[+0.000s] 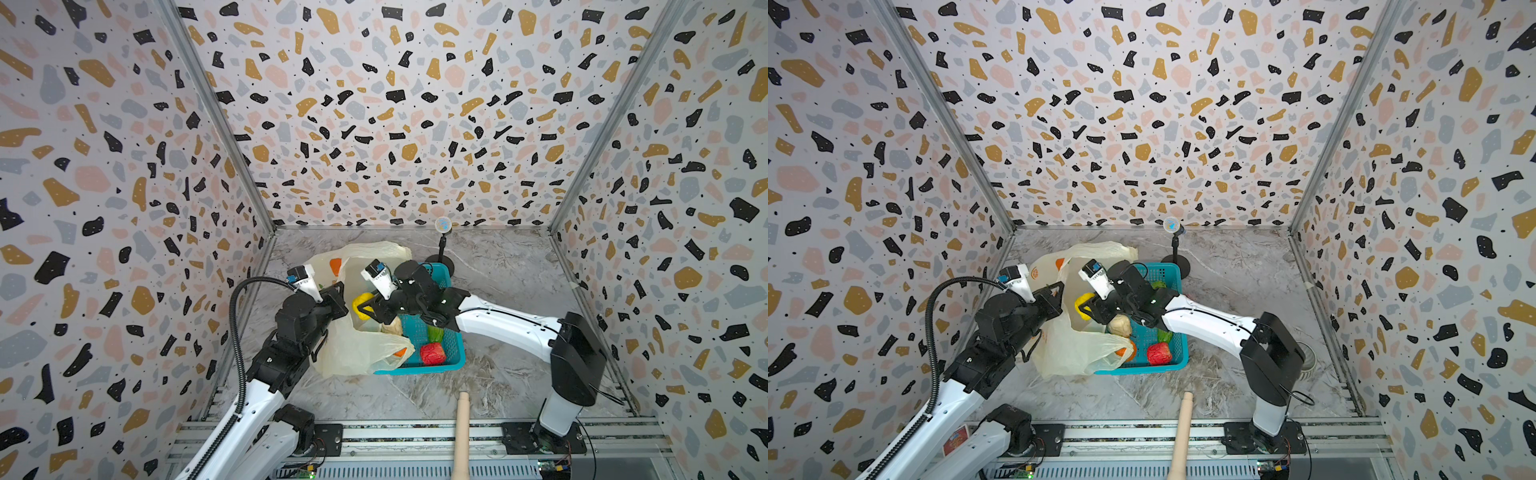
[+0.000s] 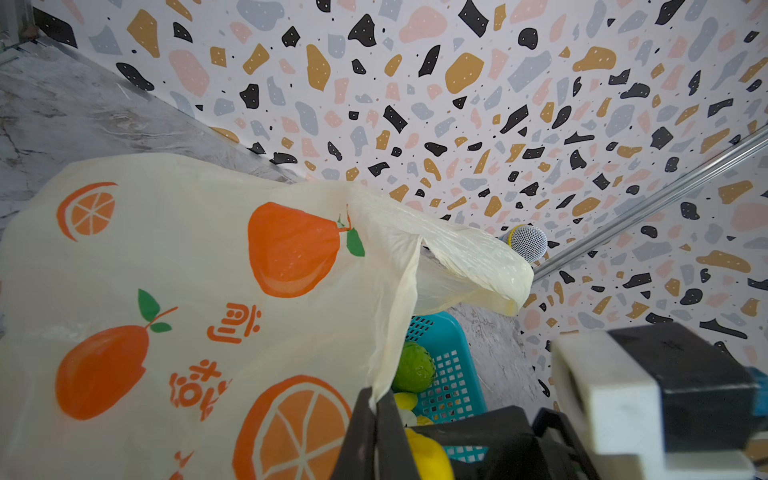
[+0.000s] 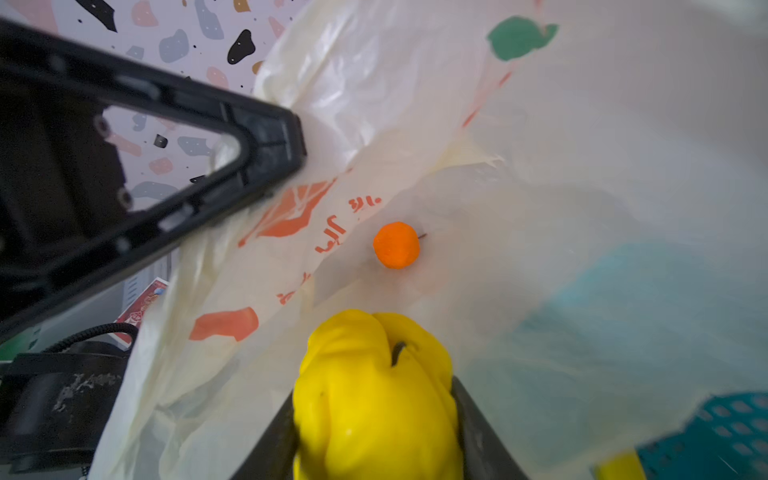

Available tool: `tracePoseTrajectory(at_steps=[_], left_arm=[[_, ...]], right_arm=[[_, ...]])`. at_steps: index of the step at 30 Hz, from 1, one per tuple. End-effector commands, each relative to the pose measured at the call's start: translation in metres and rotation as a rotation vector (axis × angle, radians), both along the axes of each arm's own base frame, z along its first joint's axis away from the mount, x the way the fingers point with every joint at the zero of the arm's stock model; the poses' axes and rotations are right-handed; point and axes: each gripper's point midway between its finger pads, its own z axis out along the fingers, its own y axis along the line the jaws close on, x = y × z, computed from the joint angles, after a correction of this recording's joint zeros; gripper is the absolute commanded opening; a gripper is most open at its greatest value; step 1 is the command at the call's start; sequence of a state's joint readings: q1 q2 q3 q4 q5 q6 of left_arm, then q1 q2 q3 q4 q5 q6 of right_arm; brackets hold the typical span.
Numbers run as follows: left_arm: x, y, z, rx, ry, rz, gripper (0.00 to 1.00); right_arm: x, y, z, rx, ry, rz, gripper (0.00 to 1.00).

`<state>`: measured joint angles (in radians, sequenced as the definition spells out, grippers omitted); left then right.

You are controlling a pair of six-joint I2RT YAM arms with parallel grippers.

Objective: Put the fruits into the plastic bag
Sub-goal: 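Carry the yellow lemon into the bag and open the right gripper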

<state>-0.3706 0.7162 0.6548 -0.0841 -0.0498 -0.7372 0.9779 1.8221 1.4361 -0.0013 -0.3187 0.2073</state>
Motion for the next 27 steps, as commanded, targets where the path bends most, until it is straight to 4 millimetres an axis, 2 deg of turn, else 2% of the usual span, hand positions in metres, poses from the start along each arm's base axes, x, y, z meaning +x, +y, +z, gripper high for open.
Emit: tracePoseTrajectory(at_steps=[1,3,5,7,10,11,17,22,27], left_arm=[[-0.001,-0.004,0.008,-0.022,-0.042,-0.023,0.0],[-0.001,-0.004,0.009,-0.022,-0.044,-0.023,0.0],[-0.002,-0.004,0.009,-0.02,-0.045,-0.023,0.0],[-0.002,-0.004,0.01,-0.02,-0.046,-0.024,0.0],[-0.002,-0.004,0.01,-0.02,-0.048,-0.025,0.0],[-0.002,-0.004,0.011,-0.021,-0.049,-0.025,0.0],[-0.002,-0.003,0.014,-0.018,-0.053,-0.019,0.0],[-0.002,-0.001,0.015,0.005,-0.052,-0.013,0.0],[-0.001,0.002,0.013,0.047,-0.041,-0.002,0.0]], right_arm=[[-0.012,0.028,0.005,0.046,0.038,0.108,0.42],[-0.018,0.04,-0.003,0.042,0.078,0.15,0.45],[-0.024,0.046,-0.012,0.029,0.107,0.172,0.56],[-0.026,0.045,-0.022,0.009,0.125,0.165,0.69],[-0.02,0.034,-0.035,-0.032,0.114,0.109,0.81],[-0.018,0.03,-0.038,-0.045,0.108,0.092,0.82],[0.008,-0.011,-0.05,-0.1,0.106,-0.046,0.83],[0.032,-0.062,-0.058,-0.144,0.107,-0.186,0.83],[0.038,-0.109,-0.044,-0.116,0.086,-0.262,0.83]])
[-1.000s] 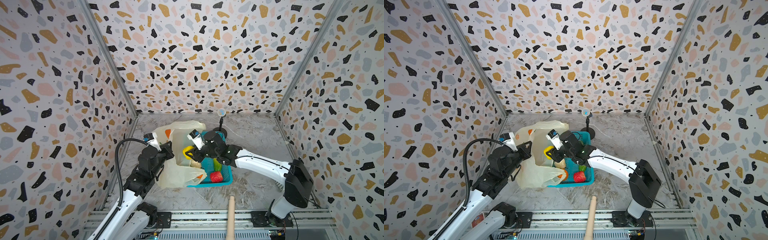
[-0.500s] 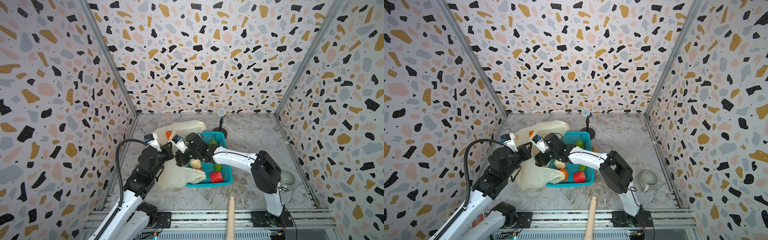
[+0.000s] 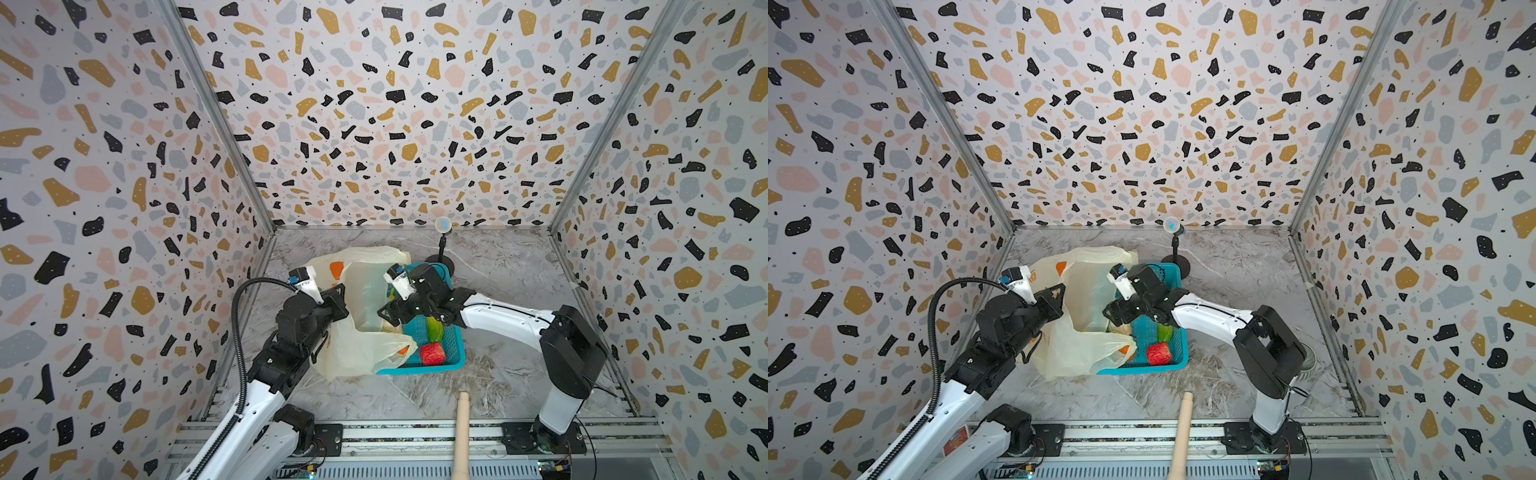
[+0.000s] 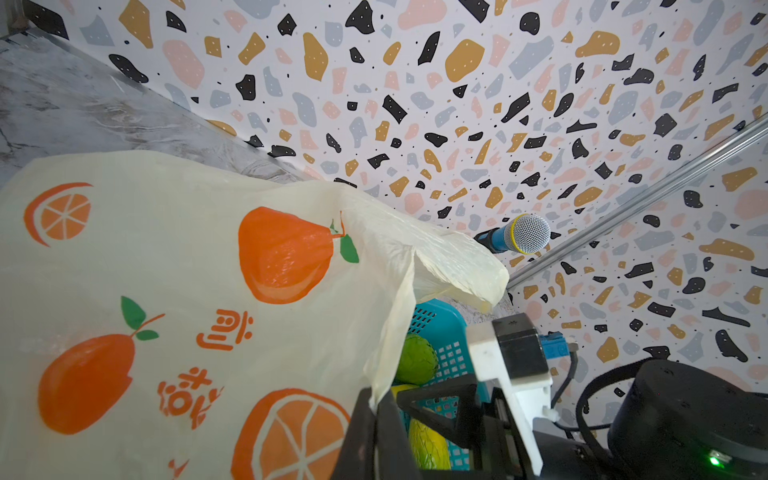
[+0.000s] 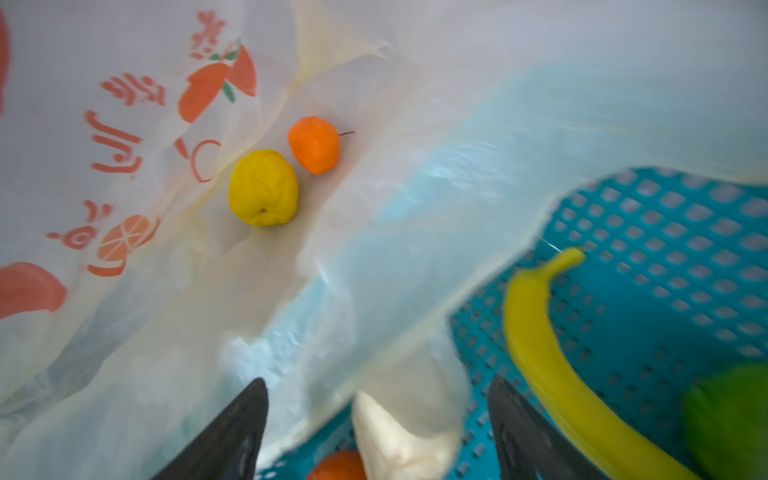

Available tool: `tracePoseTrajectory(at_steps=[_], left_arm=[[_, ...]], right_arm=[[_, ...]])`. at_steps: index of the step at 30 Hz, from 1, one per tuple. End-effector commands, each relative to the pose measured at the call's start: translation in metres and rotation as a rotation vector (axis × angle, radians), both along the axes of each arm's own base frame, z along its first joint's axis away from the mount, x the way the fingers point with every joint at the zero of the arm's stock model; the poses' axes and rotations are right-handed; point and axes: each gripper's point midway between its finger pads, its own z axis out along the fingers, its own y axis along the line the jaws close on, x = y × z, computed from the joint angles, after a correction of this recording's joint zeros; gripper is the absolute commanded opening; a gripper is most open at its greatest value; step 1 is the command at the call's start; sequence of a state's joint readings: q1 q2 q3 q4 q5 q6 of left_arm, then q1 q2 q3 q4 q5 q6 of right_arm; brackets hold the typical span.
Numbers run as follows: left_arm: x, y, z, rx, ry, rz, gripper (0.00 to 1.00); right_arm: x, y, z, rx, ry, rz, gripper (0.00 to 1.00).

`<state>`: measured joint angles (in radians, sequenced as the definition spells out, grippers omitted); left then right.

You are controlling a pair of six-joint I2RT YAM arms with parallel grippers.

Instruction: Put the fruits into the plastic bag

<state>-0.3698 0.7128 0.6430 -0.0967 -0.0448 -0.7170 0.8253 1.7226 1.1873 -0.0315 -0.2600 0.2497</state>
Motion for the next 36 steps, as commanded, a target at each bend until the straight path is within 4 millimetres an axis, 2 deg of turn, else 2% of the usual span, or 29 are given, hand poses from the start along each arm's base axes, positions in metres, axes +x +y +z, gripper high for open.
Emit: tracePoseTrajectory(at_steps=[1,6,11,14,19,24,33,36], left_arm=[[0.001,0.003,0.02,0.028,-0.052,0.014,0.0],[0.003,0.008,0.017,0.04,-0.04,0.042,0.0],[0.004,0.009,0.017,0.038,-0.04,0.051,0.0],[0.004,0.011,0.015,0.041,-0.034,0.06,0.0],[0.003,0.01,0.011,0.031,-0.028,0.054,0.0],[0.003,0.007,0.009,0.004,-0.026,0.044,0.0],[0.002,0.006,0.006,-0.007,-0.023,0.041,0.0],[0.001,0.006,0.008,-0.005,-0.027,0.04,0.0]], right_arm=[[-0.001,-0.024,0.027,0.031,-0.047,-0.051,0.83],[0.0,-0.06,0.036,0.052,-0.074,-0.123,0.83],[-0.01,-0.068,0.014,0.021,-0.015,-0.122,0.83],[-0.018,-0.059,0.001,0.034,0.043,-0.084,0.83],[-0.03,-0.025,-0.018,0.017,0.086,0.02,0.84],[-0.032,0.005,-0.04,-0.014,0.16,0.075,0.84],[-0.025,0.026,-0.076,-0.074,0.219,0.082,0.83],[-0.025,0.027,-0.08,-0.077,0.231,0.081,0.74]])
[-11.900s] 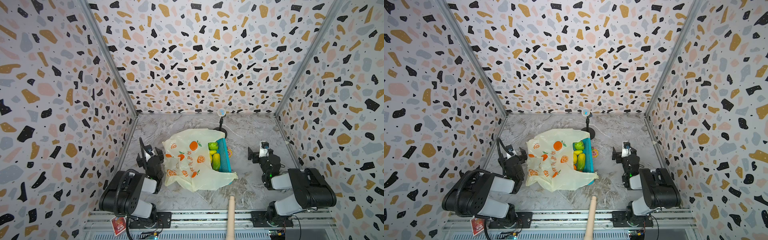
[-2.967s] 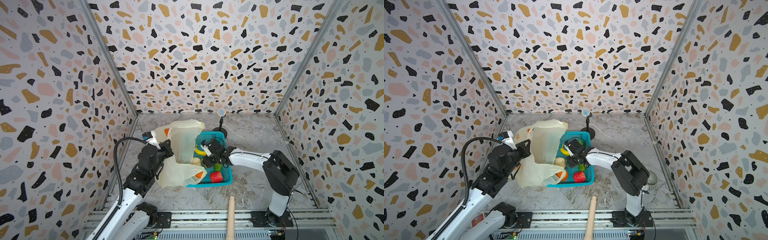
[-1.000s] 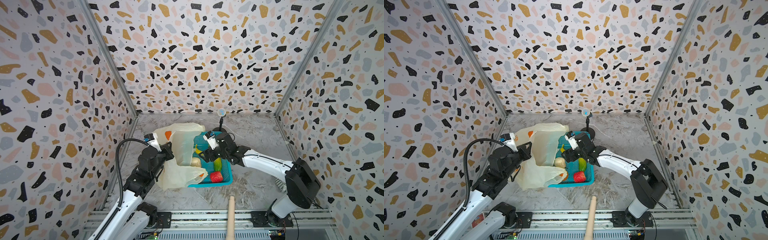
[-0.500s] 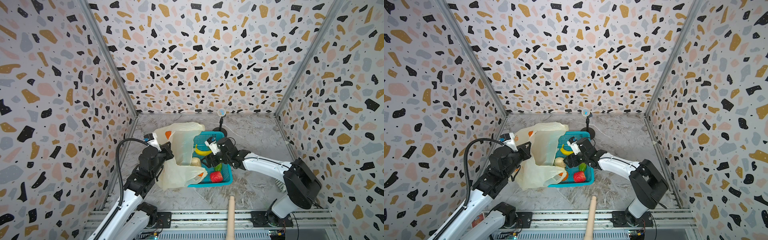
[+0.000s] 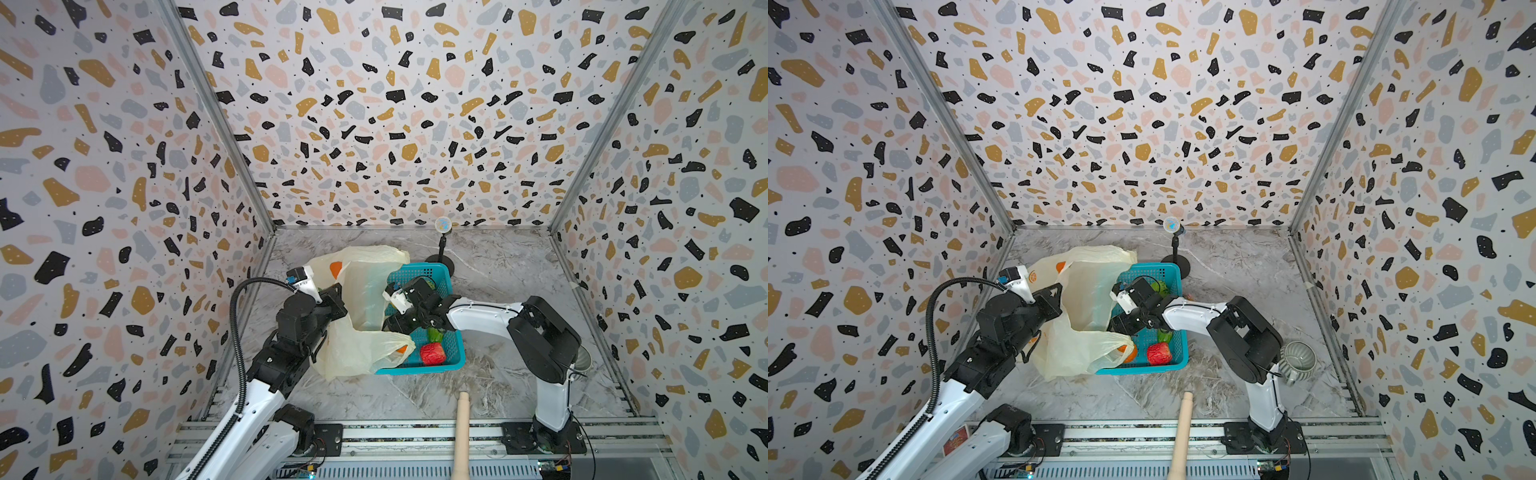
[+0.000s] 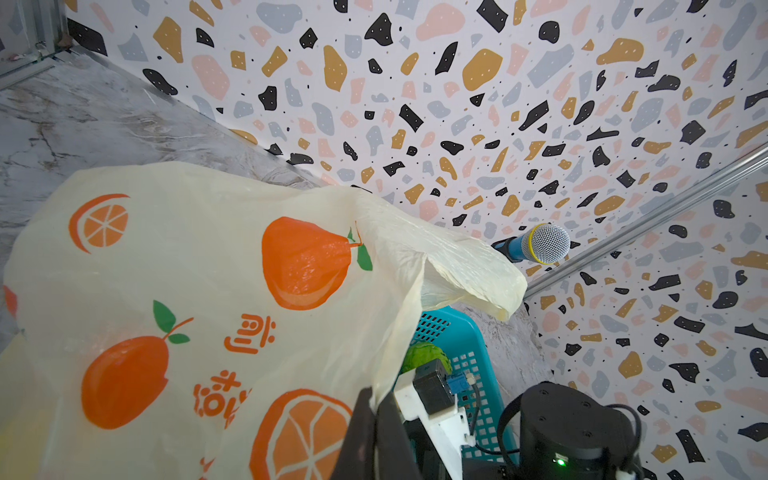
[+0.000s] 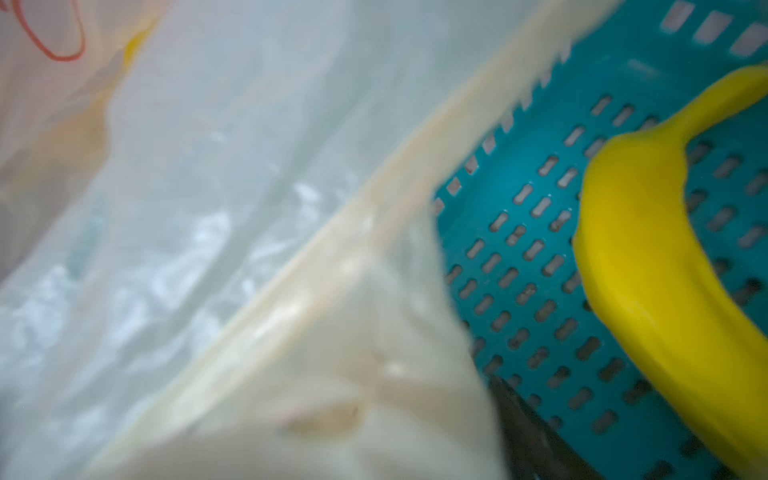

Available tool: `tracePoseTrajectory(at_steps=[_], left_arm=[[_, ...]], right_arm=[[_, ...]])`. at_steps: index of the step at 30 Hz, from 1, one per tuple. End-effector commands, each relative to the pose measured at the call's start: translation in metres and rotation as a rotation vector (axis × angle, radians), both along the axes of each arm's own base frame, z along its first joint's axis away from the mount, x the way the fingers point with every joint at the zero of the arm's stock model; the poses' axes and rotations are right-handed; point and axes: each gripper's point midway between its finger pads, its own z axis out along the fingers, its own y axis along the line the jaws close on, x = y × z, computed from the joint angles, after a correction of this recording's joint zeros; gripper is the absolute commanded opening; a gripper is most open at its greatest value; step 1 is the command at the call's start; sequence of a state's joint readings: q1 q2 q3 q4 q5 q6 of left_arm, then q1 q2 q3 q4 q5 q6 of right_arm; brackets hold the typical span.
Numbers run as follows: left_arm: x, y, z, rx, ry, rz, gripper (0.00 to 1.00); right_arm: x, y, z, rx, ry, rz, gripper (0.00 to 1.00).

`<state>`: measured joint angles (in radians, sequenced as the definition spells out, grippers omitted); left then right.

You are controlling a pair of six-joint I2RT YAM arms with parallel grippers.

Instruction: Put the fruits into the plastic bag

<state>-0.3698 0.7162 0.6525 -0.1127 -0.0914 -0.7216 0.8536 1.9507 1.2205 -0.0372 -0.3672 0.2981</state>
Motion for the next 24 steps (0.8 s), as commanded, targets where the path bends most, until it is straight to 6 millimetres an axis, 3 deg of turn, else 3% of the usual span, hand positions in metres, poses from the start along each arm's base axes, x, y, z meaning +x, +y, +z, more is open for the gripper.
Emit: tracePoseTrajectory(at_steps=[1,3,6,14,19,24], left_arm=[[-0.001,-0.002,0.008,-0.015,-0.033,-0.007,0.0],[-0.001,-0.001,0.008,-0.014,-0.036,-0.006,0.0],[-0.001,-0.002,0.008,-0.014,-0.034,-0.008,0.0],[0.0,-0.002,0.007,-0.016,-0.036,-0.007,0.0],[0.0,-0.003,0.005,-0.022,-0.033,-0.011,0.0],[-0.001,-0.003,0.005,-0.024,-0.034,-0.016,0.0]], right_arm=[[-0.002,0.004,0.011,0.009,0.008,0.004,0.69],[0.0,0.001,0.017,0.013,-0.008,-0.008,0.6],[0.004,-0.006,0.037,0.032,-0.058,-0.036,0.55],[0.007,-0.014,0.125,0.159,-0.223,-0.057,0.51],[0.005,0.003,0.163,0.233,-0.288,-0.015,0.51],[0.002,0.043,0.163,0.258,-0.259,0.068,0.52]])
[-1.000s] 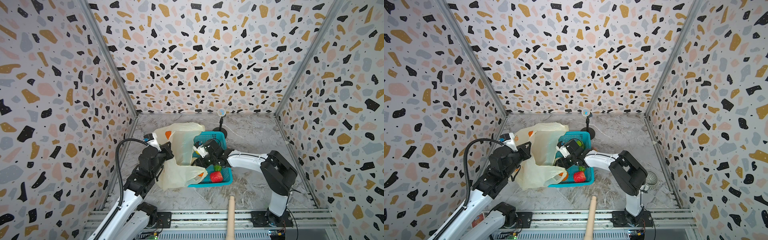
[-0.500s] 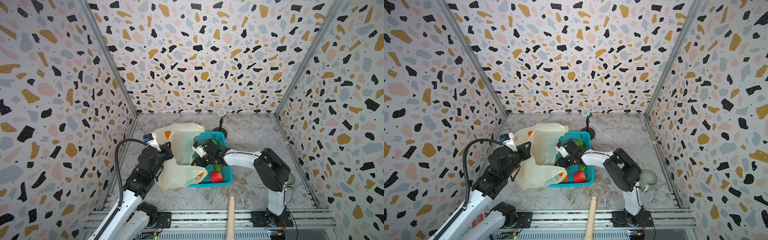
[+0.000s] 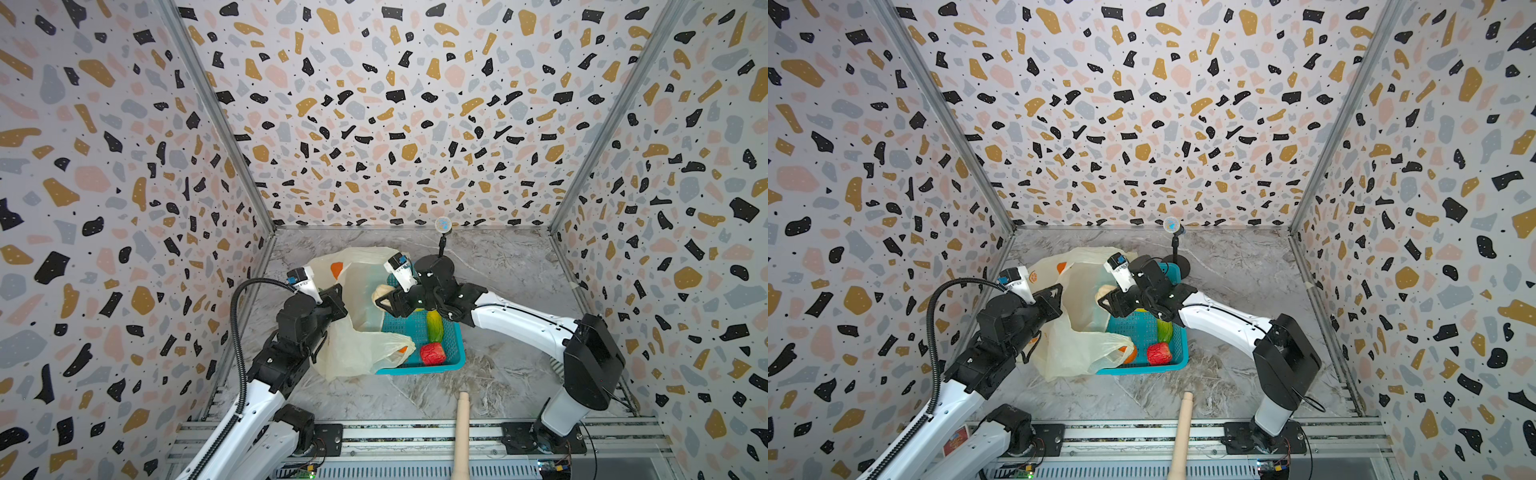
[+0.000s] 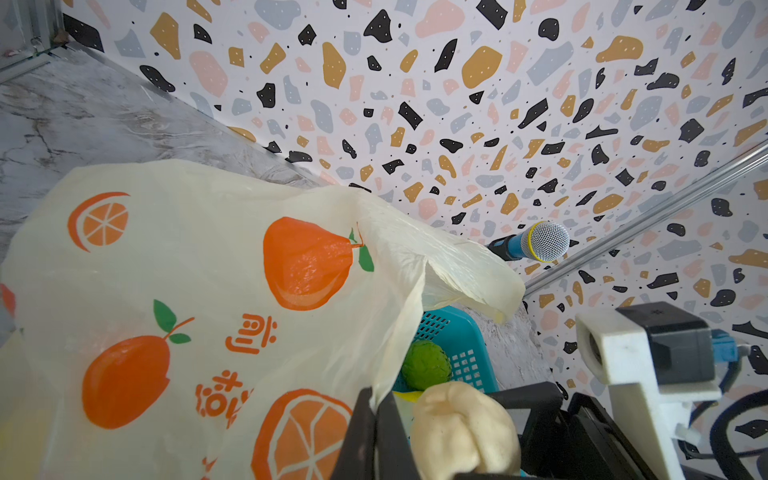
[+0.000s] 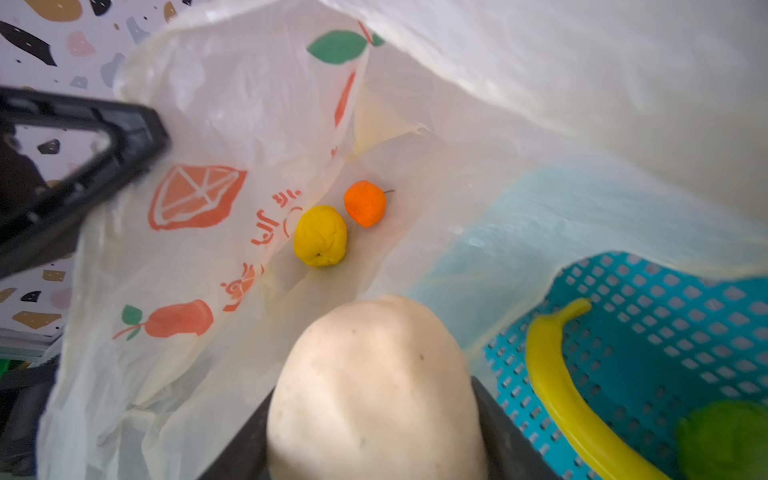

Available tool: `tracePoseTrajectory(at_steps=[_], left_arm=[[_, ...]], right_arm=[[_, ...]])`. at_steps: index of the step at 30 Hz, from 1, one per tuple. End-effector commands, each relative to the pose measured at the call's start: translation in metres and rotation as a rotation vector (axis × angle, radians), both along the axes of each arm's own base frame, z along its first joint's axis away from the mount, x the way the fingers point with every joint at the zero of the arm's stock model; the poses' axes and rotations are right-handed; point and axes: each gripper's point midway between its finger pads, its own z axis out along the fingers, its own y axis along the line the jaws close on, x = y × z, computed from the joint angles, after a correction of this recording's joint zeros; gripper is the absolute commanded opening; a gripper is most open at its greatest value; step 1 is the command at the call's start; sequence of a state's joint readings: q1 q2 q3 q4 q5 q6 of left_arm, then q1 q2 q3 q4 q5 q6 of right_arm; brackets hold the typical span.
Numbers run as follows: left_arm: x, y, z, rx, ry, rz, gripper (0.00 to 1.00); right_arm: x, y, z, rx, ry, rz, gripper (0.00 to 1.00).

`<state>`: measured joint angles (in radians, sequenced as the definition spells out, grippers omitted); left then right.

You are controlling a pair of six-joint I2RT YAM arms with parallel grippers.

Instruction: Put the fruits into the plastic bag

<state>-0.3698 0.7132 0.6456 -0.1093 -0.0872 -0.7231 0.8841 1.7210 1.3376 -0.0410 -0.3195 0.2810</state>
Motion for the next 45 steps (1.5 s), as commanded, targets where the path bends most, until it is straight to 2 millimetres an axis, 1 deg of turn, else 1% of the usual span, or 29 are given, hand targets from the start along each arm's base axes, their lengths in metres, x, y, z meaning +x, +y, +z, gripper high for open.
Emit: tracePoseTrajectory(at_steps=[1,4,7,8,11,12,14,18,21,26,28,30,33,36,38,41,45], left_arm=[[0.0,-0.003,0.007,-0.025,-0.035,-0.012,0.0],[-0.001,-0.003,0.006,-0.026,-0.034,-0.014,0.0],[-0.001,-0.004,0.006,-0.028,-0.032,-0.017,0.0],[-0.001,-0.004,0.006,-0.029,-0.032,-0.017,0.0],[-0.001,-0.004,0.006,-0.027,-0.033,-0.017,0.0],[-0.002,-0.004,0.006,-0.027,-0.033,-0.018,0.0],[-0.001,-0.004,0.005,-0.026,-0.032,-0.018,0.0],[-0.001,-0.005,0.005,-0.028,-0.032,-0.02,0.0],[0.0,-0.006,0.005,-0.03,-0.032,-0.023,0.0],[0.001,-0.006,0.004,-0.034,-0.029,-0.025,0.0],[0.001,-0.007,0.004,-0.037,-0.03,-0.025,0.0],[0.001,-0.006,0.003,-0.037,-0.031,-0.022,0.0],[0.001,-0.006,0.001,-0.035,-0.029,-0.02,0.0],[0.001,-0.005,0.0,-0.029,-0.027,-0.017,0.0],[0.001,-0.005,-0.001,-0.028,-0.025,-0.019,0.0],[0.001,-0.006,-0.001,-0.034,-0.024,-0.019,0.0],[0.001,-0.006,-0.001,-0.037,-0.021,-0.022,0.0]], right_arm=[[-0.008,0.032,0.001,0.006,-0.003,0.085,0.52],[-0.02,0.061,-0.012,-0.014,0.017,0.158,0.53],[-0.036,0.083,-0.025,-0.022,0.062,0.237,0.57],[-0.039,0.086,-0.028,-0.026,0.07,0.253,0.59],[-0.045,0.089,-0.036,-0.05,0.087,0.279,0.74],[-0.044,0.086,-0.037,-0.054,0.084,0.271,0.78],[-0.042,0.08,-0.033,-0.056,0.059,0.255,0.82],[-0.029,0.057,-0.022,-0.045,0.038,0.196,0.84],[-0.018,0.029,-0.013,-0.026,0.036,0.136,0.84],[-0.004,-0.031,-0.007,-0.015,0.019,-0.013,0.84],[-0.003,-0.055,-0.01,-0.026,0.022,-0.071,0.84],[-0.006,-0.075,-0.019,-0.056,0.029,-0.113,0.84],[-0.017,-0.094,-0.036,-0.106,0.051,-0.141,0.84],[-0.031,-0.105,-0.058,-0.138,0.102,-0.134,0.84],[-0.041,-0.104,-0.07,-0.144,0.139,-0.106,0.84],[-0.056,-0.094,-0.086,-0.19,0.136,-0.043,0.84],[-0.074,-0.074,-0.102,-0.264,0.129,0.079,0.84]])
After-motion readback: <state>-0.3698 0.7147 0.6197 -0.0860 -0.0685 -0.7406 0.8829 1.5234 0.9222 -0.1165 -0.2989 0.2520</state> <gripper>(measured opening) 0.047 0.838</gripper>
